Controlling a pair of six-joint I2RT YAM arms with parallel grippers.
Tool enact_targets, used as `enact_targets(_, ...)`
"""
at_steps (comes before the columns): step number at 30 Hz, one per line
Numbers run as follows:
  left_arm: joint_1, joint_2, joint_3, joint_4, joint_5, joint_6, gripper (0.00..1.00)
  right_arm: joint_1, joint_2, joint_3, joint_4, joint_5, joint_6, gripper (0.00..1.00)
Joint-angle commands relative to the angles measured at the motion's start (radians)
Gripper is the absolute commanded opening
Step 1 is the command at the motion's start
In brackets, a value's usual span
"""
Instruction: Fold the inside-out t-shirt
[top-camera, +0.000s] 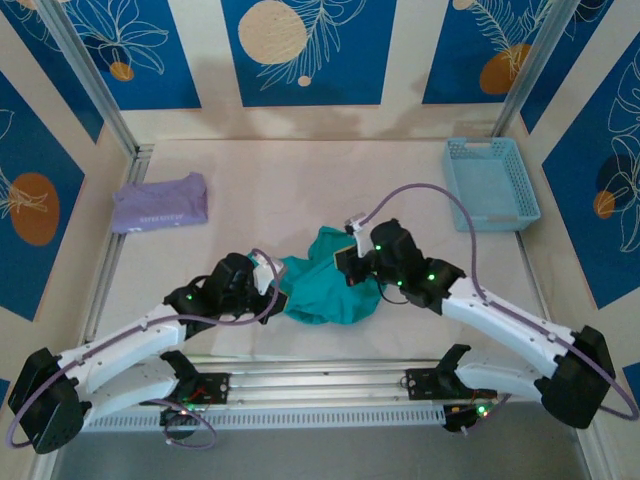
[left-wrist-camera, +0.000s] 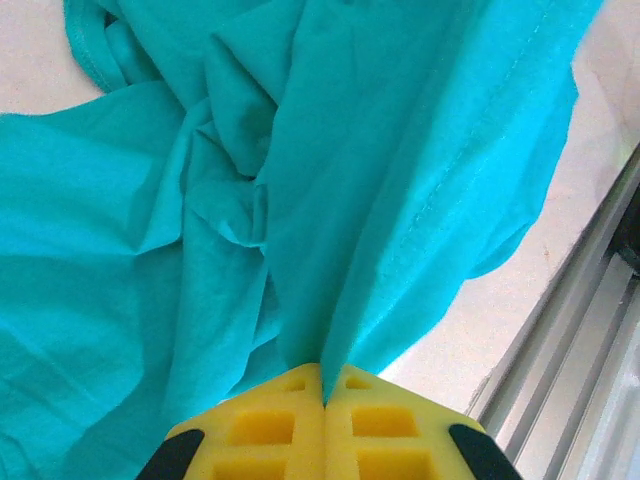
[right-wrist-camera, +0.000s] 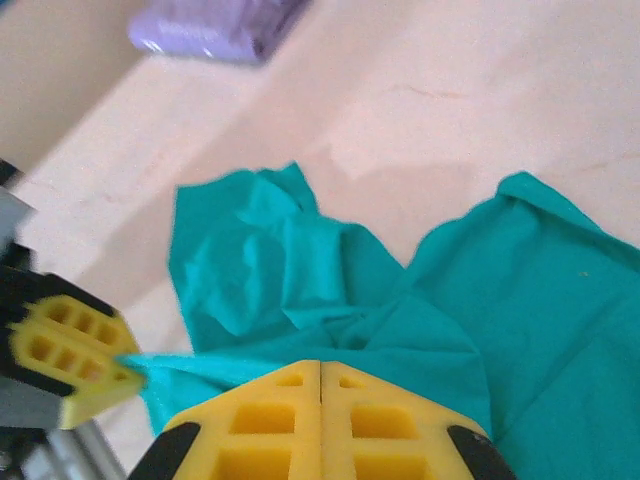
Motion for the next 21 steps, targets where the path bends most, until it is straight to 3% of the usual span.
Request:
enact_targets(1,-0.006,-0.015,-0.020,0.064,0.057,-0.020,0.00,-0.041,-0.026,-0.027,0.027,-0.169,0.053,0.00)
enact_targets(6,-0.007,-0.015,-0.035,0.100,0.078,-0.030,0.00,-0.151,-0.057,-0.046,0.043,-0.344,0.079,0.00)
enact_targets(11,-0.005,-0.056,-0.036,0.140,0.068,-0.077,0.00,-0.159,0.010,-0.022,0.006,-0.372,0.077,0.00)
enact_targets(16,0.030,-0.103,0.045,-0.087,-0.152,-0.127,0.00,-0.152,0.059,0.038,-0.138,-0.314,0.037,0.29)
enact_targets(21,0.071,-0.141,0.063,-0.196,-0.247,-0.154,0.00,-0.233,0.047,0.010,-0.224,-0.073,0.044,0.47)
